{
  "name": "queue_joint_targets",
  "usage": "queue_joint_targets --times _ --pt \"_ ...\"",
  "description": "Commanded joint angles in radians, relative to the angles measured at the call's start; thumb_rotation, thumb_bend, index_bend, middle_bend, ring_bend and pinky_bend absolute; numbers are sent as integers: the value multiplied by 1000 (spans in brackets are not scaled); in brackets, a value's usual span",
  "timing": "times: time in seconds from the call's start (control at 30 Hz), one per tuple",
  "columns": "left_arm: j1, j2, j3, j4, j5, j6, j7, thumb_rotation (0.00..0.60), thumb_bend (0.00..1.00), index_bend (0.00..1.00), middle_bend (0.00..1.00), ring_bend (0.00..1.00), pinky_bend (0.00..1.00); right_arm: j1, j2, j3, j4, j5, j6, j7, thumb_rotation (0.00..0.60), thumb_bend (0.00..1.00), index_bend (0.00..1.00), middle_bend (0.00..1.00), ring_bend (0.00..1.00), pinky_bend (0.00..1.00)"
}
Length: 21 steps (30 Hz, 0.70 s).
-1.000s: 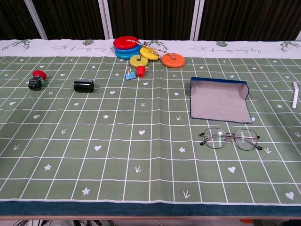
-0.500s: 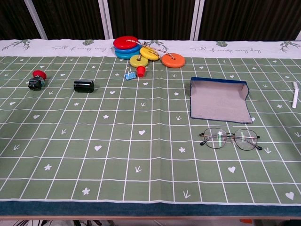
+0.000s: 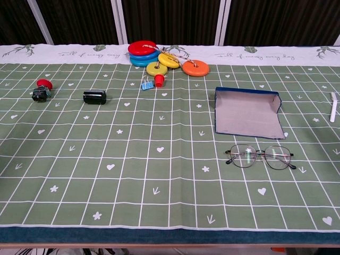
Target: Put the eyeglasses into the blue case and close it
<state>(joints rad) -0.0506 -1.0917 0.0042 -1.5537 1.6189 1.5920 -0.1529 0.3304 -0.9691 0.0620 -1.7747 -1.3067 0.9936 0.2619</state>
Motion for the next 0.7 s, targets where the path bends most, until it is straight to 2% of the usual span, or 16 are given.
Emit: queue_joint_targets --times 0.03,0.33,0.7 --pt "-1 1 2 -4 -2 -6 9 600 307 128 0 0 0 125 -97 61 5 202 -105 -209 600 270 280 66 132 222" --pt "3 11 -8 -11 -10 6 -9 600 307 126 0 0 0 199 -296 59 60 359 -72 -423 600 292 393 66 132 221" --pt "4 12 -8 -9 -13 2 -17 600 308 125 0 0 0 230 -430 55 69 429 -11 -540 600 291 467 66 132 222"
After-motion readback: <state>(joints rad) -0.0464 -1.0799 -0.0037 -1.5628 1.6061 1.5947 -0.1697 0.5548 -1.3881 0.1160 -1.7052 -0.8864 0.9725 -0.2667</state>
